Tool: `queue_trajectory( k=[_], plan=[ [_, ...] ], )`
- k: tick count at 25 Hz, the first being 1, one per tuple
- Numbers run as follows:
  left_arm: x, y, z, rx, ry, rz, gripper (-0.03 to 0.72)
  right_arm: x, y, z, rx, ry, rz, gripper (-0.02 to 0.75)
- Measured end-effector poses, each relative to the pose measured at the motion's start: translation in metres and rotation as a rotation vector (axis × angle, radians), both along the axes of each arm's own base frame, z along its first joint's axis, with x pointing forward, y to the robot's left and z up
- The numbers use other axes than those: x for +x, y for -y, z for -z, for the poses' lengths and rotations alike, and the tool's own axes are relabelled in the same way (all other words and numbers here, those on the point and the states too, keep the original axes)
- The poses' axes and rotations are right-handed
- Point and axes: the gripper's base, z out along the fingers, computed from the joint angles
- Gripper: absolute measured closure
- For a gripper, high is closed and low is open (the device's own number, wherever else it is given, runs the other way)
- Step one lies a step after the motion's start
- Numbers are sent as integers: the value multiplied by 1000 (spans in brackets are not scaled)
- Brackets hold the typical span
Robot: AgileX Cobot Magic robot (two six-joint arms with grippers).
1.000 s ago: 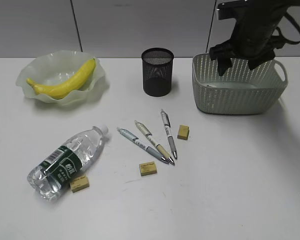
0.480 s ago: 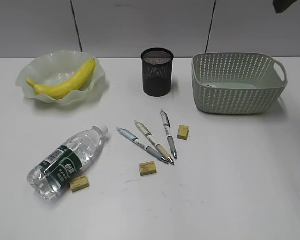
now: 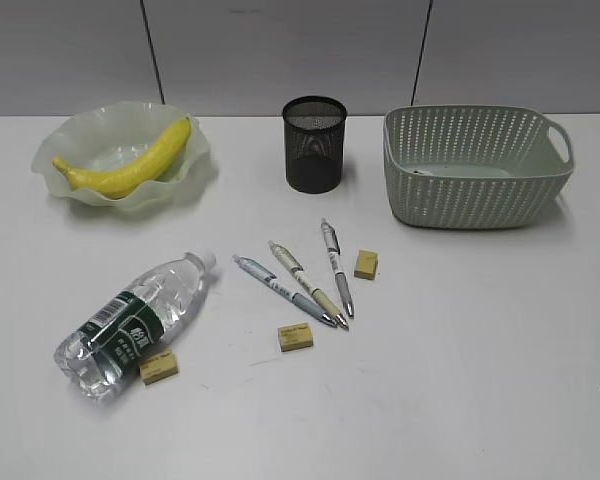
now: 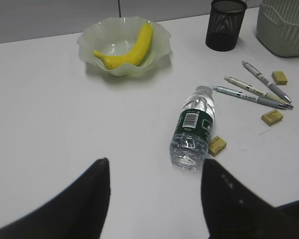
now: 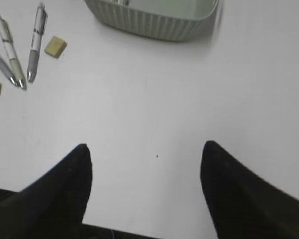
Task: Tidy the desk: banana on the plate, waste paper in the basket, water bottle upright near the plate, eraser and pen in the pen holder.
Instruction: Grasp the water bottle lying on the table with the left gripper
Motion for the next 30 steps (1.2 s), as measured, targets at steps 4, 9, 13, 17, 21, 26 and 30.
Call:
queue_trajectory(
  k=[4, 9, 13, 17, 21, 26, 30],
  plan=[
    [0, 0, 0, 0, 0, 0, 255, -51, 16, 33, 32, 18, -6, 200],
    [0, 0, 0, 0, 0, 0, 255, -106, 34, 77, 72, 81, -10, 200],
    [0, 0, 0, -1, 0, 1, 255, -143, 43, 84, 136, 253, -64, 200],
    [1, 0, -3, -4, 12, 2, 255, -171, 49, 84, 178, 420, -127, 200],
    [18, 6, -29, -37, 115, 4, 255, -174, 48, 84, 202, 430, -149, 200],
    [76, 27, -50, -87, 82, 22, 255, -174, 47, 84, 209, 430, -153, 200],
    [142, 53, -57, -100, -76, 61, 251, -174, 47, 84, 209, 431, -153, 200]
  ],
)
